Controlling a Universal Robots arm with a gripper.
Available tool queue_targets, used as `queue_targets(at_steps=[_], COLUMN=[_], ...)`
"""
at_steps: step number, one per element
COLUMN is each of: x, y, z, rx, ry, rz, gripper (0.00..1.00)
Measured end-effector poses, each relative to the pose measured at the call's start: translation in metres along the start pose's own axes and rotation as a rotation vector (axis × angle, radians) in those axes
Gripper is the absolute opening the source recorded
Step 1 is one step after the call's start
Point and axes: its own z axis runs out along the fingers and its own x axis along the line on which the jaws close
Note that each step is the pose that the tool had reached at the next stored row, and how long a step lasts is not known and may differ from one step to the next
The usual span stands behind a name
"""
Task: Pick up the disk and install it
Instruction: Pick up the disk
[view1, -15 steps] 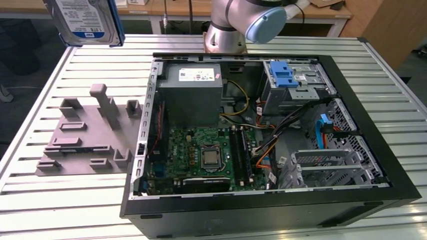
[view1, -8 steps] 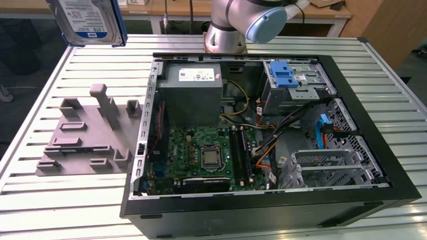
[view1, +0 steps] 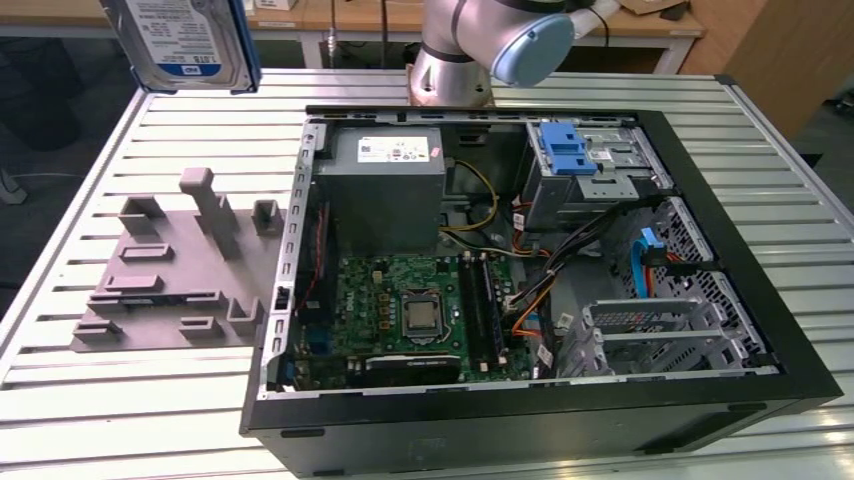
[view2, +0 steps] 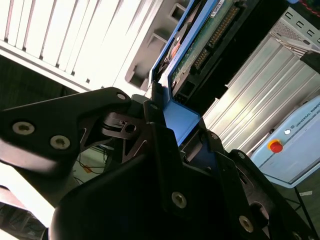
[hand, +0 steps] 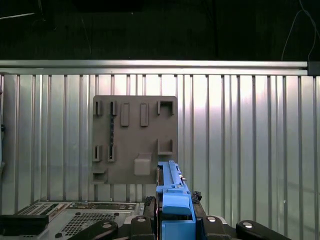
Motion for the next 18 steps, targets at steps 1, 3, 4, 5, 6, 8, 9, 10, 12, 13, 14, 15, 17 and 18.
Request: queue_targets(at_steps=[1,3,4,5,6,8,9,10,12,13,14,15,17,18], x=[0.0,0.0,-0.0001,-0.0001,-0.0001,-0.0001,-0.0001,-0.0001,-0.0001,-0.0001,-0.0002,-0.0002,-0.0002,-0.0002], y=[-0.0009,-0.0026,-0.0035,-0.0044,-0.0052,-0.0069,-0.0077,-0.0085,-0.0101,-0.0108,-0.0116,-0.0124,-0.0138,-0.0146], z=[0.0,0.0,0.0,-0.0001,-0.0001,-0.0001,-0.0001,-0.0002,-0.0002,-0.0001,-0.0002,-0.0002,-0.0002,-0.0002], rx=[-0.0001,0.0,0.0,0.0,0.0,0.0,0.0,-0.0001,-0.0001,0.0,0.0,-0.0001,0.0,0.0], ry=[0.0001,0.0,0.0,0.0,0.0,0.0,0.0,0.0,0.0,0.0,0.0,0.0,0.0,0.0], rz=[0.0,0.0,0.0,0.0,0.0,0.0,0.0,0.0,0.0,0.0,0.0,0.0,0.0,0.0], gripper=[0.36,0.36,0.36,0.36,0.36,0.36,0.36,0.36,0.36,0.36,0.36,0.36,0.36,0.36])
